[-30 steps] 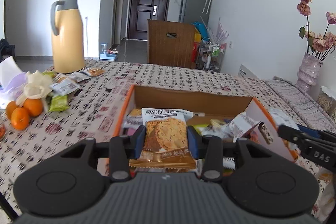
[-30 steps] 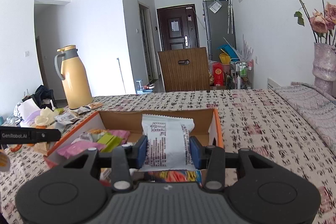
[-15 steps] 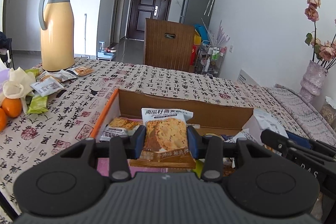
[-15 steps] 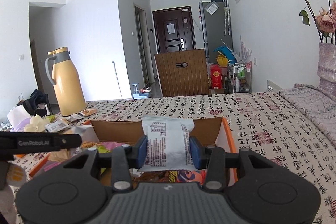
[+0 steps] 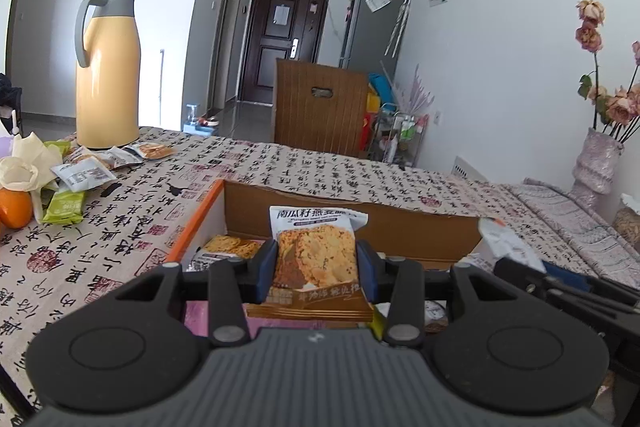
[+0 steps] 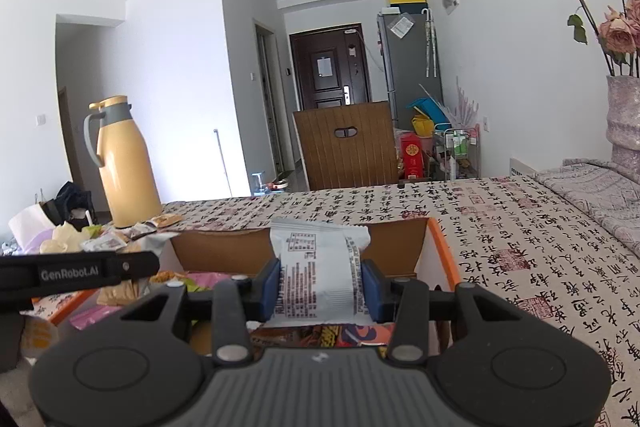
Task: Organize snacks
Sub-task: 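Carry both packets over the box and open both tools to drop them, then withdraw both open tools from the box toward the loose packets, then grasp another white wrapped packet with the right tool, then grasp the last cake-biscuit packet with the left tool while the right tool holds its packet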
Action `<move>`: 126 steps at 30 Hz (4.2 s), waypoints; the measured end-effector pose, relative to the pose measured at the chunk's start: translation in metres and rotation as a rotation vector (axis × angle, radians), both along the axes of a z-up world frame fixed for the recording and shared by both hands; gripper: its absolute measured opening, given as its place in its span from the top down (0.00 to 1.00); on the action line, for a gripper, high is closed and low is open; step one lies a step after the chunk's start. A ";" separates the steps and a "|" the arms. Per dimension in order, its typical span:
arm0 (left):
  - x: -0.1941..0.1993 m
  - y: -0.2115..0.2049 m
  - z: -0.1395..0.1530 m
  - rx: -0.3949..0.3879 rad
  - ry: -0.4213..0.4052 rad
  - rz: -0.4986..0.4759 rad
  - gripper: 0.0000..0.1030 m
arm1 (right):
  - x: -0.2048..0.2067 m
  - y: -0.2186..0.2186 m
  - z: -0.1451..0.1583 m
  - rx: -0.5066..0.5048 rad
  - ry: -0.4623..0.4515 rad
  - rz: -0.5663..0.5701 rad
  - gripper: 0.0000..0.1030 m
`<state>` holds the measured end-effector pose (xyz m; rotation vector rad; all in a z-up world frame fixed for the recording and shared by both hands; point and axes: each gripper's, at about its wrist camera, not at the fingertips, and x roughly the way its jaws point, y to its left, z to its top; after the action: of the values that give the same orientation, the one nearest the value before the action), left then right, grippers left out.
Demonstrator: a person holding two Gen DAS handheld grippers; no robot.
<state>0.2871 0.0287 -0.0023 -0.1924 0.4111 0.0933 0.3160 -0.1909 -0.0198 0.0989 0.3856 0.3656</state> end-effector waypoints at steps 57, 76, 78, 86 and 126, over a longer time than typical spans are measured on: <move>-0.141 0.052 -0.022 -0.057 0.139 0.037 0.00 | -0.103 0.045 -0.023 -0.150 0.255 0.114 0.09; -0.148 0.061 -0.027 -0.072 0.166 0.056 0.00 | -0.103 0.077 -0.039 -0.264 0.281 0.209 0.59; -0.148 0.059 -0.028 -0.070 0.169 0.053 0.00 | -0.107 0.074 -0.038 -0.251 0.274 0.202 0.61; -0.144 0.054 -0.029 -0.062 0.189 0.044 0.00 | -0.124 0.045 -0.030 -0.212 0.229 0.137 0.62; -0.100 -0.012 -0.055 0.104 0.334 -0.142 0.54 | -0.127 -0.015 -0.033 -0.115 0.238 -0.008 0.61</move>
<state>0.1872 0.0166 -0.0569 -0.0441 0.7491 0.0065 0.1892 -0.2056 -0.0532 0.0316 0.6401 0.3239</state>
